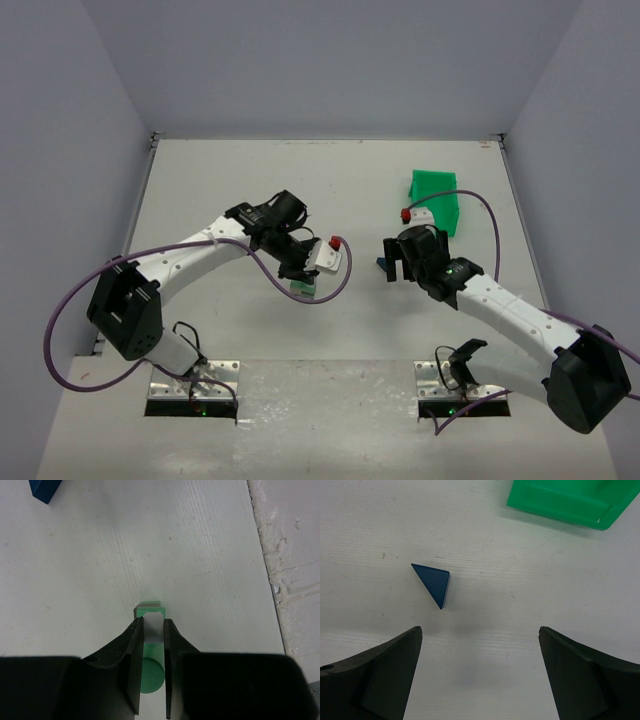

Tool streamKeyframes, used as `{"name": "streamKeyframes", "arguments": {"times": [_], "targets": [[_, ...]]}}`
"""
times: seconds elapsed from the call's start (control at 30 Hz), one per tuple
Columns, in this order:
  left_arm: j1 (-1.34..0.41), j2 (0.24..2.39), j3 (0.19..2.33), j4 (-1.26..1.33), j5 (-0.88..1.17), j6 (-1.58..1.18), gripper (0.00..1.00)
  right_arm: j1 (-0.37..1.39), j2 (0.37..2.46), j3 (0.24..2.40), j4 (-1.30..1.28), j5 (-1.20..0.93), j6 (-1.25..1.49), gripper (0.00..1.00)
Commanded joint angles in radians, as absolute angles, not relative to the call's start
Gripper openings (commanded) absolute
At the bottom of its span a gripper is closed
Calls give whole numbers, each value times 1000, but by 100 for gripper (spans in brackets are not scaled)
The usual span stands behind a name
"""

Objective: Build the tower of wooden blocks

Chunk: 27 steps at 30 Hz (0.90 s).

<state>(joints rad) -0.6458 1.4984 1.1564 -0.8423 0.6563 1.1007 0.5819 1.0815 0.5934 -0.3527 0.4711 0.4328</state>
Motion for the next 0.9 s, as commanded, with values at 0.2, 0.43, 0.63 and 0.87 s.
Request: {"name": "streamKeyframes", "arguments": {"times": [0.2, 0.43, 0.63, 0.87], "targets": [[-628, 1526, 1209, -852, 694, 1151, 0, 580, 1094, 646, -339, 496, 420, 99], [-626, 1533, 1227, -874, 700, 1162, 0, 580, 1105, 650, -337, 508, 417, 99], [-623, 1536, 1224, -881, 702, 1166, 1, 578, 1104, 652, -339, 512, 414, 99], [-621, 1537, 1224, -873, 698, 1158, 6, 578, 1101, 650, -338, 517, 414, 99]]}}
